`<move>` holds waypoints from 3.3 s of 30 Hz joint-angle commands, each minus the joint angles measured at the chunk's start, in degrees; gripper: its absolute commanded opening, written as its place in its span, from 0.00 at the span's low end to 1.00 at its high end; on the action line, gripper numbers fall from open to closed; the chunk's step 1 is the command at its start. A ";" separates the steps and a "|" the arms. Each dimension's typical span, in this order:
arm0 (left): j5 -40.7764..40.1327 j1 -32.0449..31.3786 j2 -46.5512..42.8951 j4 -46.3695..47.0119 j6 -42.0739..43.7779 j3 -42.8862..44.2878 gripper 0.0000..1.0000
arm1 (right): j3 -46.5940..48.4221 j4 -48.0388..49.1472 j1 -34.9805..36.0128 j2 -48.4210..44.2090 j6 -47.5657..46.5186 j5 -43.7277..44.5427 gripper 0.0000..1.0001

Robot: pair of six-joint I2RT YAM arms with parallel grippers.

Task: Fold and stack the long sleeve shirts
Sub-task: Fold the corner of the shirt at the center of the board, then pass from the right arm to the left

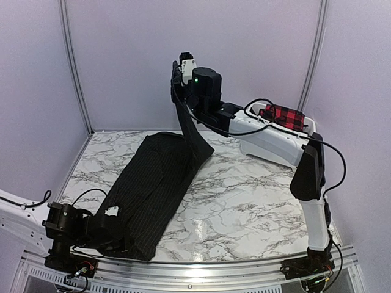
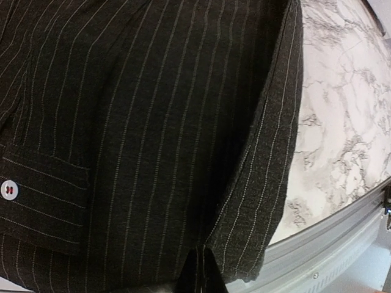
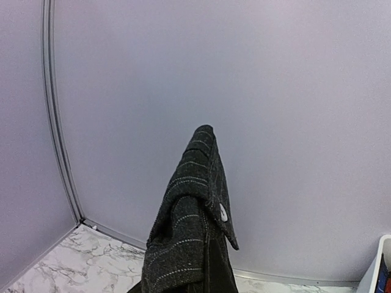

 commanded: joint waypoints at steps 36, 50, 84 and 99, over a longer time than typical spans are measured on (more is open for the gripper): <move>9.85 -0.14 36.19 5.81 24.37 23.56 0.00 | -54.00 -12.68 -13.69 -10.37 30.78 -15.56 0.00; 7.03 0.18 30.38 7.36 20.36 21.15 0.00 | -33.18 -22.66 -13.26 -8.91 22.66 -17.97 0.00; 14.32 37.01 18.88 12.07 50.26 30.06 0.72 | -30.34 -10.94 3.39 -9.81 14.86 -35.86 0.00; 27.94 43.50 29.20 18.35 53.62 35.01 0.65 | -29.47 -10.13 3.37 -9.34 16.10 -39.72 0.00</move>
